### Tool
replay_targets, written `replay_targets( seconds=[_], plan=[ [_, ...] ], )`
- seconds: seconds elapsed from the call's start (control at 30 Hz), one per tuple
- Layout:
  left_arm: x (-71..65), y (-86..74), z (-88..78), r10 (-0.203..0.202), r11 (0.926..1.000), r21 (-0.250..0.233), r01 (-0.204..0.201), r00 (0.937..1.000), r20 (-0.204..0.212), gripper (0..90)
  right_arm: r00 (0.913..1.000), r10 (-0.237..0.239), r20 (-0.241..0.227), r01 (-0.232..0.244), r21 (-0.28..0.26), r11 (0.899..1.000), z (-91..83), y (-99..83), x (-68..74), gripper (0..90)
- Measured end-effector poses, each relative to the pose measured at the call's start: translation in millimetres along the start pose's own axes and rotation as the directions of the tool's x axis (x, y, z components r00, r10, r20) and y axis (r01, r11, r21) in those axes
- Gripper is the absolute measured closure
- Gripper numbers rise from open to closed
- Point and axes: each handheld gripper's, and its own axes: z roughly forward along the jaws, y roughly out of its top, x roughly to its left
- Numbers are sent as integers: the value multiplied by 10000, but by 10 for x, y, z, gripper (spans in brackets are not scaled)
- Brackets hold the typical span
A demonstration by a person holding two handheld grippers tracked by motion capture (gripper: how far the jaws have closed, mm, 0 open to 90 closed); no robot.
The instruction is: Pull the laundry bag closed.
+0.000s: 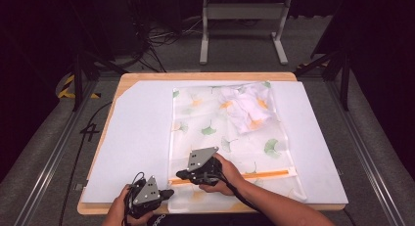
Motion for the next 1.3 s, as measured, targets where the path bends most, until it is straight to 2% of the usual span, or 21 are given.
replay_targets(
  seconds=[0.07, 0.13, 0.3, 0.43, 0.53, 0.67, 1.03, 1.2, 1.3],
  plan=[
    [1, -6, -2, -53, 10000, 11, 53, 10000, 34, 900, 9999, -121, -51, 121, 50, 9999, 86, 36, 27, 898],
    [-1, -9, -3, -32, 10000, 1, 32, 10000, 10, 900, 9997, -50, -225, 51, 54, 10000, 175, 69, 49, 898],
    [-13, -11, -1, 34, 10000, 6, -34, 10000, 36, 900, 9988, -209, -453, 227, 400, 9989, 373, 118, 103, 898],
    [-16, -16, 0, 18, 10000, -26, -18, 10000, 67, 900, 9986, -224, -477, 260, 760, 9968, 536, 124, 112, 898],
    [-20, -17, 0, 36, 10000, -32, -36, 10000, 44, 900, 9989, -132, -456, 173, 919, 9956, 586, 106, 93, 896],
    [-9, -25, -2, 4, 10000, -67, -4, 9999, 124, 900, 9982, 5, -593, 50, 922, 9957, 597, 96, 67, 895],
    [-13, -24, -3, -4, 10000, -50, 4, 10000, 89, 900, 9972, -259, -699, 336, 1125, 9931, 481, 63, 70, 888],
    [-12, -25, -4, -48, 10000, -50, 48, 9999, 130, 900, 9981, -148, -591, 211, 1073, 9940, 412, 16, 58, 863],
    [-11, -24, -4, -27, 10000, -44, 28, 9999, 119, 900, 9984, 98, -558, -49, 877, 9961, 366, -10, 25, 848]
  ],
)
